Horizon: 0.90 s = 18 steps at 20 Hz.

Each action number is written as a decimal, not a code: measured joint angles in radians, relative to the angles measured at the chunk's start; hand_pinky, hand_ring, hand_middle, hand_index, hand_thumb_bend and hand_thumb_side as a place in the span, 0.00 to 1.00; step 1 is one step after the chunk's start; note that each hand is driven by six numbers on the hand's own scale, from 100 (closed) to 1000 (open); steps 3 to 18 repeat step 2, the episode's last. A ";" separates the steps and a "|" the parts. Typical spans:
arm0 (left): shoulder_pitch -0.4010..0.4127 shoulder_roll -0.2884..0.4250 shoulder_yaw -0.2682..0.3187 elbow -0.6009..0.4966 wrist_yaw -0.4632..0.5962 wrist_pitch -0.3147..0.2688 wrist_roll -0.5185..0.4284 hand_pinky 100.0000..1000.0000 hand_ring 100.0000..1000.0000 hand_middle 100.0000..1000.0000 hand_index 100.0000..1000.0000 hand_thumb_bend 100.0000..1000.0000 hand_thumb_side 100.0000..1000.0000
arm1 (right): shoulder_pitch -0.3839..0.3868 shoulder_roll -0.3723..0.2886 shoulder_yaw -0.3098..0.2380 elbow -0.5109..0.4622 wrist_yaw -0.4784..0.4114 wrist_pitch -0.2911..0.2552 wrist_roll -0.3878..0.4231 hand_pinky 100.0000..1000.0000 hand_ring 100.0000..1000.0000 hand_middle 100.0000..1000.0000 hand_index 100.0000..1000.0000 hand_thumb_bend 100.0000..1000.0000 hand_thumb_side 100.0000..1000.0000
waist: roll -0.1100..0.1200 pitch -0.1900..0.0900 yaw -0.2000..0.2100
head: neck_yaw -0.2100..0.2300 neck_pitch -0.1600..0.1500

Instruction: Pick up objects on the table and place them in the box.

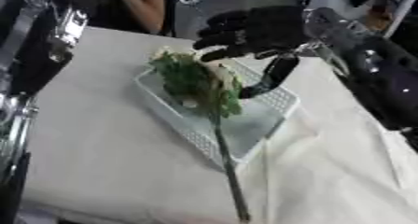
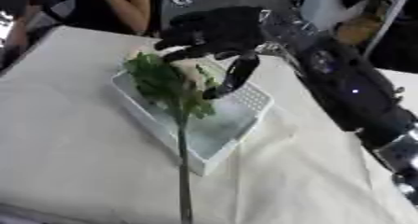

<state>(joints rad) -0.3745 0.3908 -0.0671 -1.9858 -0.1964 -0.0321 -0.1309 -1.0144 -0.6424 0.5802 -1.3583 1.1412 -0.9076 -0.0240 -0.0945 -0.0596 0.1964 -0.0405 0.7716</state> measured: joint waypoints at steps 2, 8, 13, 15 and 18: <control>0.005 0.005 0.002 0.000 -0.003 0.003 0.003 0.76 0.99 1.00 1.00 0.00 0.83 | 0.018 -0.077 0.000 -0.076 -0.077 0.000 0.064 1.00 1.00 1.00 1.00 0.39 0.64 | 0.000 -0.006 -0.003 | 0.016 0.000; 0.005 0.005 0.002 0.000 -0.003 0.003 0.003 0.76 0.99 1.00 1.00 0.00 0.83 | 0.018 -0.077 0.000 -0.076 -0.077 0.000 0.064 1.00 1.00 1.00 1.00 0.39 0.64 | 0.000 -0.006 -0.003 | 0.016 0.000; 0.005 0.005 0.002 0.000 -0.003 0.003 0.003 0.76 0.99 1.00 1.00 0.00 0.83 | 0.018 -0.077 0.000 -0.076 -0.077 0.000 0.064 1.00 1.00 1.00 1.00 0.39 0.64 | 0.000 -0.006 -0.003 | 0.016 0.000; 0.005 0.005 0.002 0.000 -0.003 0.003 0.003 0.76 0.99 1.00 1.00 0.00 0.83 | 0.018 -0.077 0.000 -0.076 -0.077 0.000 0.064 1.00 1.00 1.00 1.00 0.39 0.64 | 0.000 -0.006 -0.003 | 0.016 0.000; 0.005 0.005 0.002 0.000 -0.003 0.003 0.003 0.76 0.99 1.00 1.00 0.00 0.83 | 0.018 -0.077 0.000 -0.076 -0.077 0.000 0.064 1.00 1.00 1.00 1.00 0.39 0.64 | 0.000 -0.006 -0.003 | 0.016 0.000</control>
